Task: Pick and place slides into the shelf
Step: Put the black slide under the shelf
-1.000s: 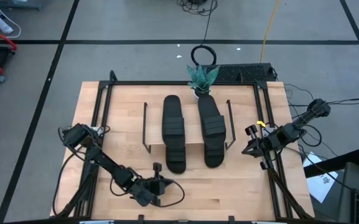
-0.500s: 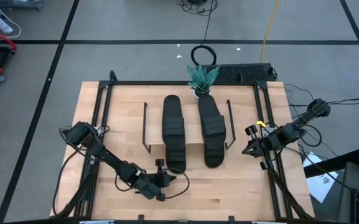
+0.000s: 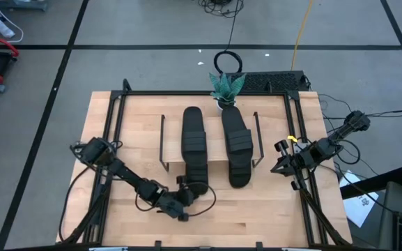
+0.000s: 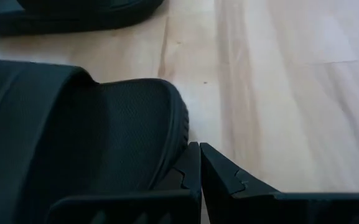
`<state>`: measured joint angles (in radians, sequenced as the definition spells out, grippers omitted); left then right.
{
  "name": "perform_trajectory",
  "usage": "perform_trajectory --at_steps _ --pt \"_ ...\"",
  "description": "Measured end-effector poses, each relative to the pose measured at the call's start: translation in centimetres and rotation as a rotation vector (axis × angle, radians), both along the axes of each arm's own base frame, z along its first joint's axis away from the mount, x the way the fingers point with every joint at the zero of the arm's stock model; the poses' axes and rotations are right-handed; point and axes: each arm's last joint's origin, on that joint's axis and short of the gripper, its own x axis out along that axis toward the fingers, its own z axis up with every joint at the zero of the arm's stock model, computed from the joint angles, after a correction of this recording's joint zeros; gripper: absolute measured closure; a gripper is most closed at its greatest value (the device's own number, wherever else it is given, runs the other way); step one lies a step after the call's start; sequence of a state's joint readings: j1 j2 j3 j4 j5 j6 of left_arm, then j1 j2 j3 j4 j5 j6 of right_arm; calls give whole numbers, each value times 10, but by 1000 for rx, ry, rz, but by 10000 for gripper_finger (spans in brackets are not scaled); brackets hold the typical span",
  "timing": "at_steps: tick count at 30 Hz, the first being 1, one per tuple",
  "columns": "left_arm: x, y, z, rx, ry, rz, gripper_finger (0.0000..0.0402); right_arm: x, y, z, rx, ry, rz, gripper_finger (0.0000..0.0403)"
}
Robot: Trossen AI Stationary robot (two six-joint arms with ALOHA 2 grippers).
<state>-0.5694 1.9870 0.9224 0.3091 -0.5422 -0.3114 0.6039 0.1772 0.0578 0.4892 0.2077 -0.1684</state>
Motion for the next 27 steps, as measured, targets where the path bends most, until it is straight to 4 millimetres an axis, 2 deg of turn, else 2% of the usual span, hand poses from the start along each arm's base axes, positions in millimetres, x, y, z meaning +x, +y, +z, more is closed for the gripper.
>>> perform_trajectory --at_steps 15,22,27 --pt "10 26 -4 42 44 68 401 0 0 -1 -5 6 -1 403" --pt "11 27 -4 52 52 51 399 0 0 -1 -6 8 -1 403" --pt "7 18 -4 97 63 -44 401 0 0 -2 -10 14 -1 403"
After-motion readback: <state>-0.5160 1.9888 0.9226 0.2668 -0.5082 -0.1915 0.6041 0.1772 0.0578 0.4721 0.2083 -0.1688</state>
